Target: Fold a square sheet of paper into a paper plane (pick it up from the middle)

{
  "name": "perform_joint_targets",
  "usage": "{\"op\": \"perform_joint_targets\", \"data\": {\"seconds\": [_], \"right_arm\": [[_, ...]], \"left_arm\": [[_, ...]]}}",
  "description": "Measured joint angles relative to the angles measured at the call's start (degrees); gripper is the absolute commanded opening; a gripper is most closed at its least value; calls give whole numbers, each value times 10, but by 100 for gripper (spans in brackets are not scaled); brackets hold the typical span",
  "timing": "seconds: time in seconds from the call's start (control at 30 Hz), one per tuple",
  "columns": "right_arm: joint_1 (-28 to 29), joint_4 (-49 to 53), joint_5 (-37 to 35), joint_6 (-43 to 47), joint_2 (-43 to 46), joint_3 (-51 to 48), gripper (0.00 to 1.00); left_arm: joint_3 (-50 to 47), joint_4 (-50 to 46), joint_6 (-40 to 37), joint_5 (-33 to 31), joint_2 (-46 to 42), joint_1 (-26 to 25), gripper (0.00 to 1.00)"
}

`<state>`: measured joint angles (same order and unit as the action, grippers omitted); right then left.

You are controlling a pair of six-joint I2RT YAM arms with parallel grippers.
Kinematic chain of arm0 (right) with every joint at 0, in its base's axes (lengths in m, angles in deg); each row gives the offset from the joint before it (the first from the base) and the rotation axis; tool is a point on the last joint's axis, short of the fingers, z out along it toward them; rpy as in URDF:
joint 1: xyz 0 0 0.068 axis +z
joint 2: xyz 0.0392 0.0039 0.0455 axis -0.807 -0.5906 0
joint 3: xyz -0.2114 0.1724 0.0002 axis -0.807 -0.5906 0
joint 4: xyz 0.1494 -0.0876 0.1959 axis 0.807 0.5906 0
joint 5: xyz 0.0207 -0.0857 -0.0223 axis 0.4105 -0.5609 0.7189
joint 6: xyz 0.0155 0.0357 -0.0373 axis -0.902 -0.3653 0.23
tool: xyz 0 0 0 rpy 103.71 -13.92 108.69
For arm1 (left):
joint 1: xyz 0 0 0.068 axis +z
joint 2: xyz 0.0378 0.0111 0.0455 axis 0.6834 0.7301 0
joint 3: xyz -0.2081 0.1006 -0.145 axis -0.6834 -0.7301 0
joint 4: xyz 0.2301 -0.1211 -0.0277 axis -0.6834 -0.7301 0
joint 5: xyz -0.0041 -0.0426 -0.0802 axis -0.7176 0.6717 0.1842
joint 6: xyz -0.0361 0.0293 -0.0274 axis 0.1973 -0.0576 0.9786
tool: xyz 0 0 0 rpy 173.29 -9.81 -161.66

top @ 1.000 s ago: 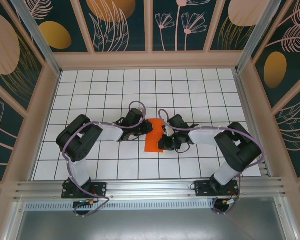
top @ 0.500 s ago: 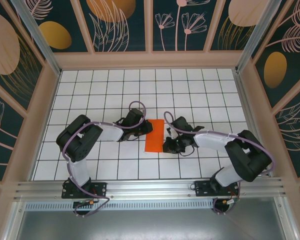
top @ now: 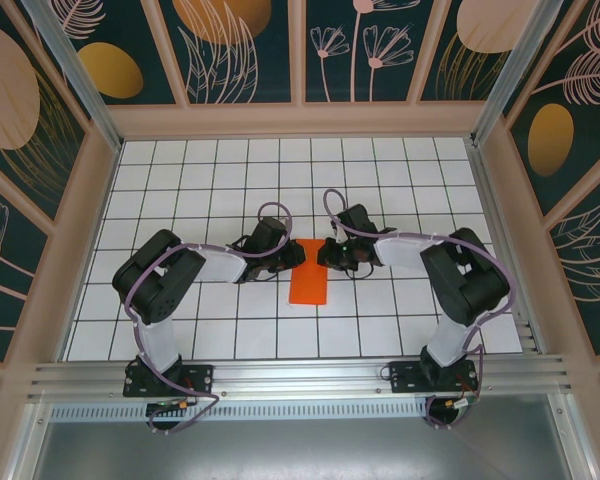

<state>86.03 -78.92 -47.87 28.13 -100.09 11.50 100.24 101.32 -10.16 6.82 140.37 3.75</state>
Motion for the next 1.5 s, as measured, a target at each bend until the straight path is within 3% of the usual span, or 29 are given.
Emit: {"op": "perform_joint_targets", "data": {"seconds": [0.13,0.3,0.43,0.73,1.17,1.5], "right_arm": [[-3,-5,-3,0,-5,0,13],[-3,-14,-3,-2,-5,-6,12],[-3,-23,-3,-12,-3,-12,12],[-3,-35,-3,-28,0,-19,11],[-26,-44,21,-29,0,-19,8],[-29,-58,44,-28,0,-31,8]], "left_arm": [[1,-1,0,0,0,0,15],[9,-18,-5,9,-8,0,27],[9,-50,-6,9,-38,1,29],[-63,6,35,50,-150,-3,23],[-66,61,88,88,-68,-76,10],[-53,97,112,101,-31,-92,10]]}}
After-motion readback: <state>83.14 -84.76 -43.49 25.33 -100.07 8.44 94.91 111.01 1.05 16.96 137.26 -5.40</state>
